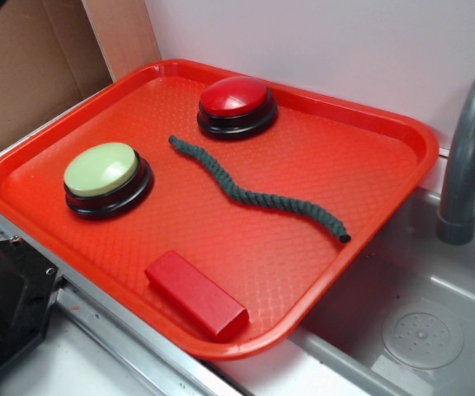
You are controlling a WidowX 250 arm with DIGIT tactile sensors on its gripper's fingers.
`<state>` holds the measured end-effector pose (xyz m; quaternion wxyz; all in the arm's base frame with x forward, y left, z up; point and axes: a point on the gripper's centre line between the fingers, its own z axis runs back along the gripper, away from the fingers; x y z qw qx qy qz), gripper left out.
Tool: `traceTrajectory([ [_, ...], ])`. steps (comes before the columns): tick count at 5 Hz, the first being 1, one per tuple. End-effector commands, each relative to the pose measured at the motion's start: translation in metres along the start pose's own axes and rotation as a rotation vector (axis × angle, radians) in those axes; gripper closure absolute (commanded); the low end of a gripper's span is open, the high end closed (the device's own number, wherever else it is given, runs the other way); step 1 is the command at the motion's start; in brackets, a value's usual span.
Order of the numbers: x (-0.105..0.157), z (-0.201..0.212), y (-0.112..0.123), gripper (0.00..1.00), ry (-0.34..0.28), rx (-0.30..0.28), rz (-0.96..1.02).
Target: Push the green button.
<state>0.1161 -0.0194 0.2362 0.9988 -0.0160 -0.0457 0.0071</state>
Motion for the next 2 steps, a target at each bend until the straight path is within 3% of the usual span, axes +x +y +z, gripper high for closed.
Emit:
traceTrajectory([
  [1, 0.000, 0.000, 0.000, 0.00, 0.000, 0.000, 0.000],
  [2, 0.022, -0.051, 0.034, 0.00, 0.030, 0.203, 0.047],
])
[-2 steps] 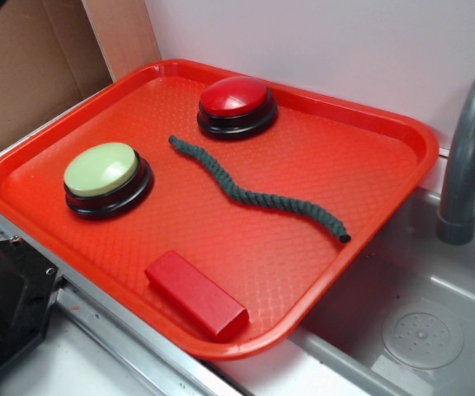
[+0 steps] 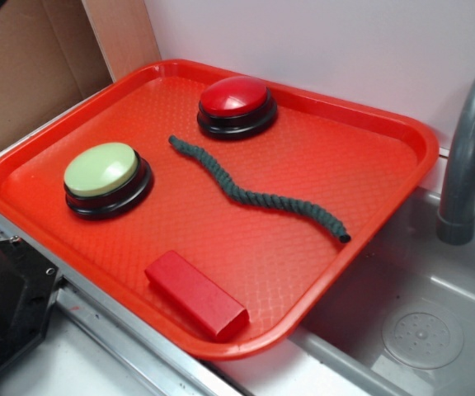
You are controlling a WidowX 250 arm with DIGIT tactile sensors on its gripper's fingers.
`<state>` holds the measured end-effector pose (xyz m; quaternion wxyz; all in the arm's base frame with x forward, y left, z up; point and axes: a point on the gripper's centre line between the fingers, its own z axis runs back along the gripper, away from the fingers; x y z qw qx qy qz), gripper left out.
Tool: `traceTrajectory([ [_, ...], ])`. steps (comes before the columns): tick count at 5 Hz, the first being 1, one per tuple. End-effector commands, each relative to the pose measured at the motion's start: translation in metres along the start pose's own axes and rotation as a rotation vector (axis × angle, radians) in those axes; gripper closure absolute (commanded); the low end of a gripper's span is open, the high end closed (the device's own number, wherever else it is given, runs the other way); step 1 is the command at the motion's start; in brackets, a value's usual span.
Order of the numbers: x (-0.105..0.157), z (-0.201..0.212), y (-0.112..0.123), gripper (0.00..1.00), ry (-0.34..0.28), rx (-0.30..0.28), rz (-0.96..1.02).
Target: Push the green button.
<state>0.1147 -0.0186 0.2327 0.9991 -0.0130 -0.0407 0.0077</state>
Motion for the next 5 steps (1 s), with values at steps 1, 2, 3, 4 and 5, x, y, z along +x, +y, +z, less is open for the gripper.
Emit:
traceTrajectory([
  [1, 0.051, -0.085, 0.034, 0.00, -0.062, 0.192, -0.174],
  [2, 0.058, -0.128, 0.038, 0.00, -0.025, 0.201, -0.312],
  [3, 0.060, -0.154, 0.047, 0.00, -0.023, 0.097, -0.303],
  [4, 0.065, -0.174, 0.048, 0.00, 0.013, 0.042, -0.289],
  [5, 0.066, -0.182, 0.048, 0.00, 0.051, 0.055, -0.272],
])
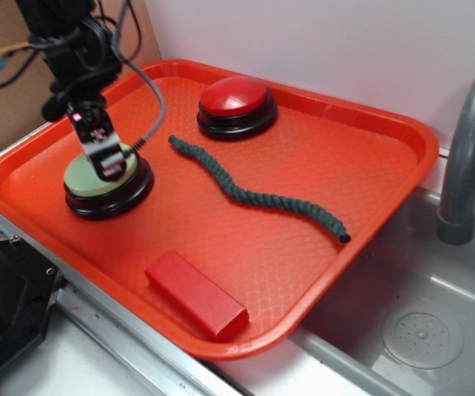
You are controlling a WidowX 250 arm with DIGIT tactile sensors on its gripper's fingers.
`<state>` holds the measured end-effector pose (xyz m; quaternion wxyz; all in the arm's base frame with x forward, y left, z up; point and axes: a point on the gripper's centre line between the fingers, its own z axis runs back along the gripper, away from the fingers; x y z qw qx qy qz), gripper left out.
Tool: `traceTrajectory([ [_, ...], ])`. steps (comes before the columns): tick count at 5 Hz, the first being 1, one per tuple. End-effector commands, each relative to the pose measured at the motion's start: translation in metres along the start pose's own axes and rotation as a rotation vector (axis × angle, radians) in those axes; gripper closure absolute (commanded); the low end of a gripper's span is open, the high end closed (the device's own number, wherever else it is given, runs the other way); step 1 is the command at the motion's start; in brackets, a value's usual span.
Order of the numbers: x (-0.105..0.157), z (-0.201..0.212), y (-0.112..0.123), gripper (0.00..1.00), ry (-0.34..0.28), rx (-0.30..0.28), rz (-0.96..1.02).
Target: Push the green button.
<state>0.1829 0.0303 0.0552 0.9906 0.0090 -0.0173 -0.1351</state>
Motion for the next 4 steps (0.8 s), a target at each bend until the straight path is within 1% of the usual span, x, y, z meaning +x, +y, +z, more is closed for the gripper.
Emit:
traceTrajectory([
  [1, 0.014, 0.003, -0.003, 0.00, 0.020, 0.055, 0.009],
  [2, 0.008, 0.033, -0.005, 0.00, -0.027, 0.107, 0.026],
  [3, 0.000, 0.062, -0.003, 0.00, -0.076, 0.113, 0.064],
  [4, -0.004, 0.071, 0.002, 0.00, -0.101, 0.097, 0.090],
])
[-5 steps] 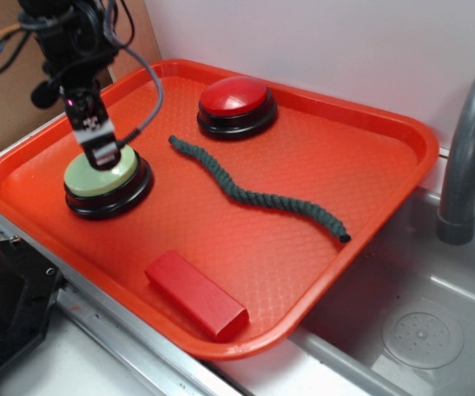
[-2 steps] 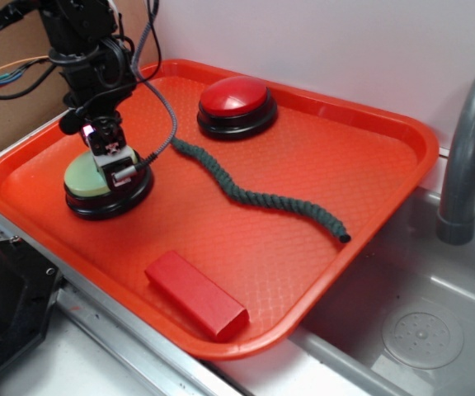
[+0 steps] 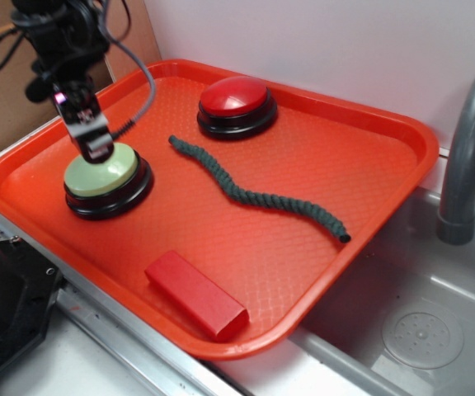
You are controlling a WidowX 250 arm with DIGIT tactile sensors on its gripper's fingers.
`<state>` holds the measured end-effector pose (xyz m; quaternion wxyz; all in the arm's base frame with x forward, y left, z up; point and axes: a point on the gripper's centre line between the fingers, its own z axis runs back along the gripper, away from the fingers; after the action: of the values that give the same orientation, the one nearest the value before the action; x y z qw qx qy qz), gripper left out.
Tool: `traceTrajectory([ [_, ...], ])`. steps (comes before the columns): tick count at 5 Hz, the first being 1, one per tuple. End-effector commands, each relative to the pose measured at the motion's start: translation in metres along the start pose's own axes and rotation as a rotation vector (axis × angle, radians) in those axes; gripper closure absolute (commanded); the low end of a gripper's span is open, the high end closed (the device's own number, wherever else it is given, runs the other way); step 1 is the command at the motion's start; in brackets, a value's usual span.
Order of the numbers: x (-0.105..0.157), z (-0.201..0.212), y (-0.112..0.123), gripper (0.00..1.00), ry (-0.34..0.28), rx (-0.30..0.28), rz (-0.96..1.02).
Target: Push the green button.
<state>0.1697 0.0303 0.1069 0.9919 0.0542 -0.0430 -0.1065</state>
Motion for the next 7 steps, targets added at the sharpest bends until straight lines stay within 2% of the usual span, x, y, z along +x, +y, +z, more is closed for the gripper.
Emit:
traceTrajectory([
  [1, 0.009, -0.003, 0.010, 0.00, -0.035, 0.010, 0.037],
  [2, 0.014, -0.032, 0.011, 0.00, 0.009, 0.027, 0.040],
  [3, 0.019, -0.053, 0.007, 0.00, 0.056, 0.009, 0.035],
  [6, 0.014, -0.068, 0.009, 0.00, 0.084, -0.035, 0.028],
  [7, 0.014, -0.058, 0.011, 0.00, 0.077, -0.040, 0.038],
])
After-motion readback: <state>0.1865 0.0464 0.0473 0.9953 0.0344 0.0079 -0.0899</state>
